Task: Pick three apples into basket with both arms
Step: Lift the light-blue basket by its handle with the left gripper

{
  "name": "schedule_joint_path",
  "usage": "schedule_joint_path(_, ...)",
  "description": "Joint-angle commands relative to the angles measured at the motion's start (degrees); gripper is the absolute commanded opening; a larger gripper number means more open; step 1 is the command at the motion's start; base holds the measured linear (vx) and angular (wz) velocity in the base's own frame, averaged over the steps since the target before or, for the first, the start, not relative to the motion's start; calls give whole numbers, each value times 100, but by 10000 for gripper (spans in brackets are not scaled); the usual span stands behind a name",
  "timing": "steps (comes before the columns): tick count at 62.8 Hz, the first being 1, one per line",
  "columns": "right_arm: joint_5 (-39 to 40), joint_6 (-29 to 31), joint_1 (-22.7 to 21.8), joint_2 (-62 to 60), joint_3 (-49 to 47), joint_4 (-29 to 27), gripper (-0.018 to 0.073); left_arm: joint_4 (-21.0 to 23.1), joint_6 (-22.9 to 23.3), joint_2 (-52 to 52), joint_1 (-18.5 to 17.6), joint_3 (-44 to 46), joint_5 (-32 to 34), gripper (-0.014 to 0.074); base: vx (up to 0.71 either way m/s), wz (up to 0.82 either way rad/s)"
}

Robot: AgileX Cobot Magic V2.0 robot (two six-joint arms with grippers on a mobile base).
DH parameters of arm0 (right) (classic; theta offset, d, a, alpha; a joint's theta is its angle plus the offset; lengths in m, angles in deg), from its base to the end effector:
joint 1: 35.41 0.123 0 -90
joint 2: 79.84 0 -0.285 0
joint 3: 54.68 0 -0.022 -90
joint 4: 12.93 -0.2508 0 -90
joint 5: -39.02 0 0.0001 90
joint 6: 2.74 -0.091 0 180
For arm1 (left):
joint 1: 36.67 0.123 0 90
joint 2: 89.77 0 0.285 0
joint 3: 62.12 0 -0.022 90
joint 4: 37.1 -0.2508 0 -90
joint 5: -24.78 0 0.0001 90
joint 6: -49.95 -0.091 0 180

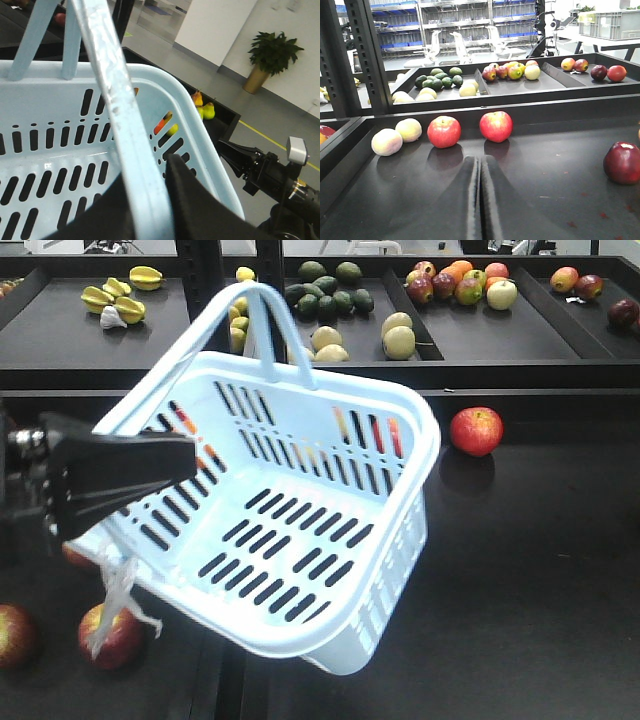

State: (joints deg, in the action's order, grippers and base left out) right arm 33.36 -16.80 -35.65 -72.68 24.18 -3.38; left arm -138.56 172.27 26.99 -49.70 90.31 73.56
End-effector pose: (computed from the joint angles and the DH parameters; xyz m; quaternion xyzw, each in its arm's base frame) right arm 0.0568 -0.0017 0.1952 0.0357 0.7160 0.0204 0.6969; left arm 0.1628 -0.1065 0.3815 0.2353 0.7239 -0.4450 0.4718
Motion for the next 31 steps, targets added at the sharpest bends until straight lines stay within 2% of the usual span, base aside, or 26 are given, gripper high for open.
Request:
schedule_joint_path(1,426,44,-32,-58,81,56,-1,34,87,180,-13,-84,-265,-8,0,0)
schedule_joint_path(11,426,44,-32,-58,81,56,-1,271,82,111,-13,-179,-200,-8,0,0)
schedule_joint_path(31,426,44,-32,-58,81,56,-1,149,82,111,-13,-179,148,-8,0,0)
